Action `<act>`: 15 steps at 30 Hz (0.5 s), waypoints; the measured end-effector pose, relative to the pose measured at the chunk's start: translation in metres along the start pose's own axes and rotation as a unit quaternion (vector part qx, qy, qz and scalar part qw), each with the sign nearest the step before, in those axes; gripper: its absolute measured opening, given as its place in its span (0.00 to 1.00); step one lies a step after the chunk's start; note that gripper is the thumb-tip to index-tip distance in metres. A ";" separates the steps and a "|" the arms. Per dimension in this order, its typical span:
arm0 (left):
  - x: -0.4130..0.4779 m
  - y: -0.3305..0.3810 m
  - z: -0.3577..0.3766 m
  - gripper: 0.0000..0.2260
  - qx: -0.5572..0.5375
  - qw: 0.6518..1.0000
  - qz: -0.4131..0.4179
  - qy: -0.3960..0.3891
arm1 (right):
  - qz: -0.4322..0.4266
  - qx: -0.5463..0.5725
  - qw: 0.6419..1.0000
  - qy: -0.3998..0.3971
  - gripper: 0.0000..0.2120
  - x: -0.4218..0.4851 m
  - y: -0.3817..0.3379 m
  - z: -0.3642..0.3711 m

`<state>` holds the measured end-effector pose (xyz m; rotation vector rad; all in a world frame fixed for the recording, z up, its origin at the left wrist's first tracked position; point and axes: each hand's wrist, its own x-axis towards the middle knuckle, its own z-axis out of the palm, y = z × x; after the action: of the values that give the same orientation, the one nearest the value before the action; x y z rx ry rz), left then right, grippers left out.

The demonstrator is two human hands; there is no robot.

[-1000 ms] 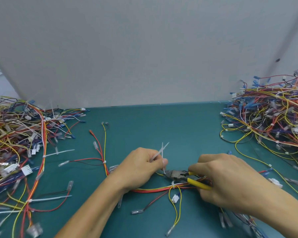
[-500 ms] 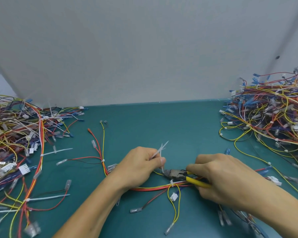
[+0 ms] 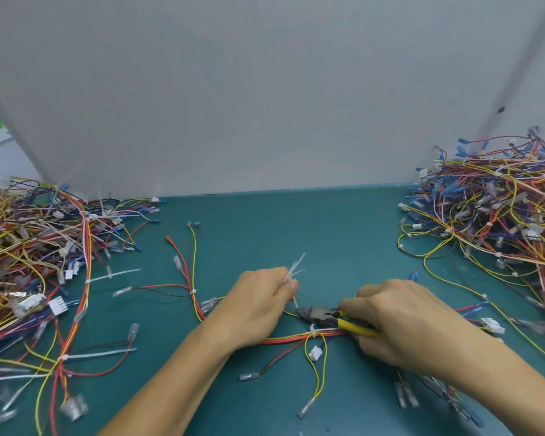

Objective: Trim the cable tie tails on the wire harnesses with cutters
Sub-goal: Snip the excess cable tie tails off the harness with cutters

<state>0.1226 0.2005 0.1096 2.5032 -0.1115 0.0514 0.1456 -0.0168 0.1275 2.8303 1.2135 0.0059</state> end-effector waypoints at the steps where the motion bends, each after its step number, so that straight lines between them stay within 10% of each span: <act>1: -0.002 0.002 -0.003 0.14 0.008 1.000 0.003 0.010 | 0.001 0.001 1.000 0.001 0.06 0.000 -0.001 0.000; 7: -0.032 0.033 -0.037 0.13 0.087 0.992 0.091 0.012 | 0.016 0.082 0.997 0.000 0.08 0.002 -0.001 -0.005; 15: -0.111 0.046 -0.012 0.04 0.276 0.942 0.054 -0.184 | 0.045 0.107 0.993 0.028 0.11 -0.012 -0.011 -0.009</act>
<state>0.0074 0.1784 0.1392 3.0370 -0.4421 -0.3946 0.1294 -0.0176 0.1358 3.0881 1.1599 -0.0451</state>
